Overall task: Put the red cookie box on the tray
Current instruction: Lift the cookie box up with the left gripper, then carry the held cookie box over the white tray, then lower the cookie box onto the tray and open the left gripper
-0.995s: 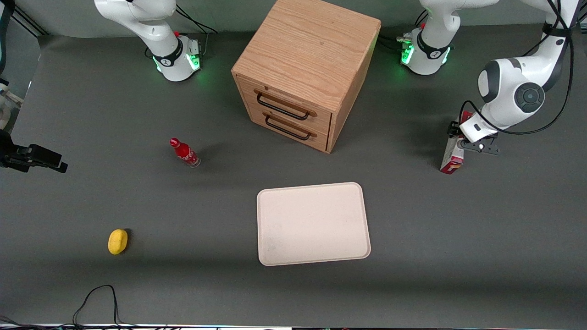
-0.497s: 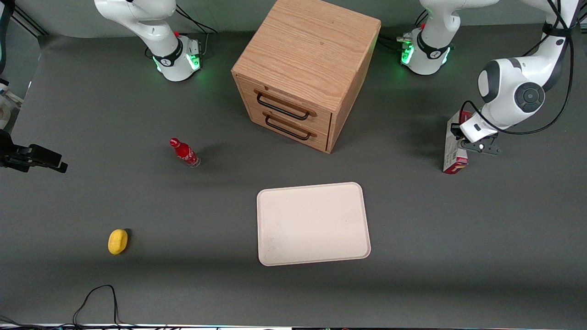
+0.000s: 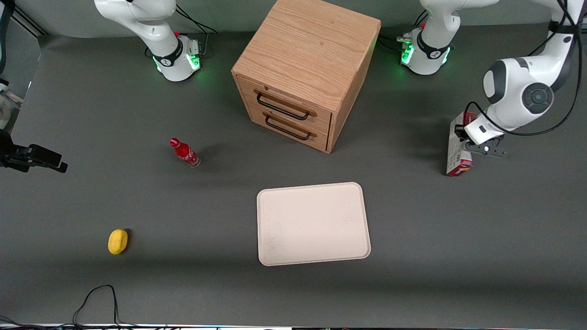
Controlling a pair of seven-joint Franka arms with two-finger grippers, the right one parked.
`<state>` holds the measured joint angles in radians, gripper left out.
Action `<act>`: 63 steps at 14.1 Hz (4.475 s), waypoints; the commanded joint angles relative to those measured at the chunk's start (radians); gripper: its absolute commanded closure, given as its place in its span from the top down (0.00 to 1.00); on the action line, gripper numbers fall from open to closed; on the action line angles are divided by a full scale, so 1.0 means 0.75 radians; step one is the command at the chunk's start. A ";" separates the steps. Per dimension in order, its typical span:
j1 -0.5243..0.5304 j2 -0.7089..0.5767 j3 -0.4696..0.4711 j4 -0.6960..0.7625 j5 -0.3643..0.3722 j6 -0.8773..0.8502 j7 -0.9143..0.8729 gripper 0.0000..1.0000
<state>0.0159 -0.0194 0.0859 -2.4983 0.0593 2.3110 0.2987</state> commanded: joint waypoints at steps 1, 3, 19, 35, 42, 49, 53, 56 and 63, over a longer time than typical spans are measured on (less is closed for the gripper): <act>0.007 -0.064 -0.004 0.236 0.007 -0.323 0.007 0.00; 0.005 -0.095 -0.008 0.365 0.017 -0.467 0.001 0.00; -0.033 0.214 -0.167 1.437 0.017 -1.265 -0.197 0.00; -0.430 1.157 -0.438 2.137 0.025 -0.930 -1.226 0.00; -0.455 1.272 -0.428 2.037 0.029 -0.711 -1.272 0.00; -0.449 1.298 -0.425 2.004 0.042 -0.643 -1.253 0.00; -0.449 1.300 -0.419 1.989 0.062 -0.615 -1.257 0.00; -0.449 1.300 -0.419 1.989 0.062 -0.617 -1.263 0.00; -0.447 1.296 -0.419 1.975 0.064 -0.617 -1.268 1.00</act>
<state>-0.3146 0.9703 -0.2345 -0.9925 0.0940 1.8347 -0.6290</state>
